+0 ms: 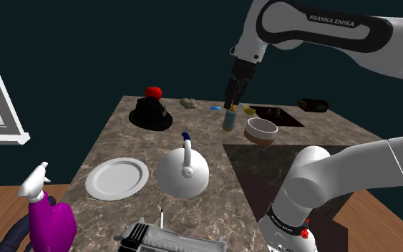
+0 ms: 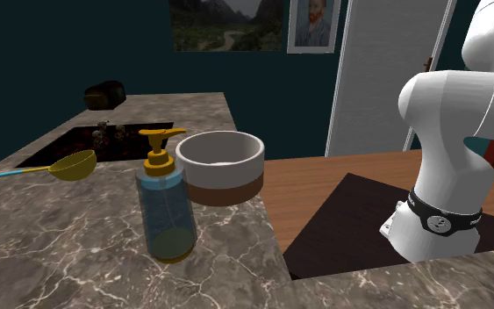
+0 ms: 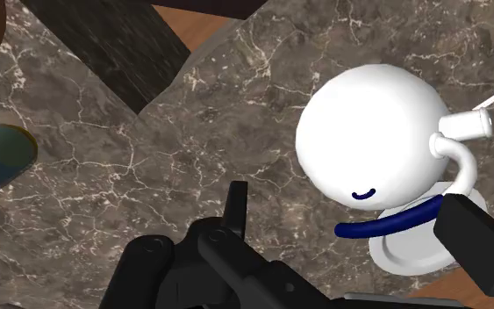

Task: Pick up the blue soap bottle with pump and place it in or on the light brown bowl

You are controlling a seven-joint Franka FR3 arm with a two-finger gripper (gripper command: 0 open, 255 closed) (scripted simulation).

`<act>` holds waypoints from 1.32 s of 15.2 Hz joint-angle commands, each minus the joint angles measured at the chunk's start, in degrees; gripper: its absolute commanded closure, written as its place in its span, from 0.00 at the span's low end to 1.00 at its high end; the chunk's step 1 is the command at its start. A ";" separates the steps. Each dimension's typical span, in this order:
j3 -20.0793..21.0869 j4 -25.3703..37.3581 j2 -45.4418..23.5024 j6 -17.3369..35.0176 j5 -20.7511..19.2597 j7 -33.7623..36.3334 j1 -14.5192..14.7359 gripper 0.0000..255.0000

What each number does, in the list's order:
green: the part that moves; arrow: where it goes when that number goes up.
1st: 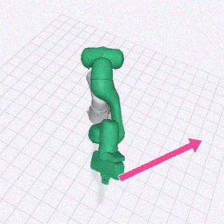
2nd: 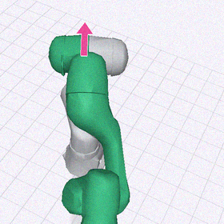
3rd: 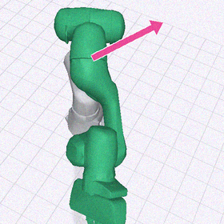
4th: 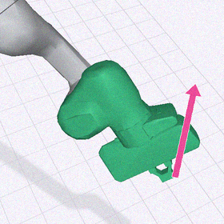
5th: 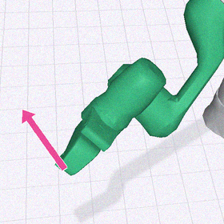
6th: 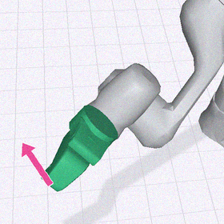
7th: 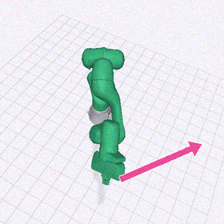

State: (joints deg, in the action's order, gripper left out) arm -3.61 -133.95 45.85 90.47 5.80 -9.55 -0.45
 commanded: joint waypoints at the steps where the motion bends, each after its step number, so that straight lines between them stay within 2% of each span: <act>1: 0.00 0.00 0.00 0.00 0.00 0.00 0.00 0.00; 10: -7.54 3.45 -13.06 4.86 -8.92 -12.88 -1.64 0.00; 20: -14.46 13.19 -31.50 10.53 -15.26 -25.93 -3.17 0.00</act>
State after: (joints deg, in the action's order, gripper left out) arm -17.37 -122.27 16.48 100.65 -8.94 -33.99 -3.43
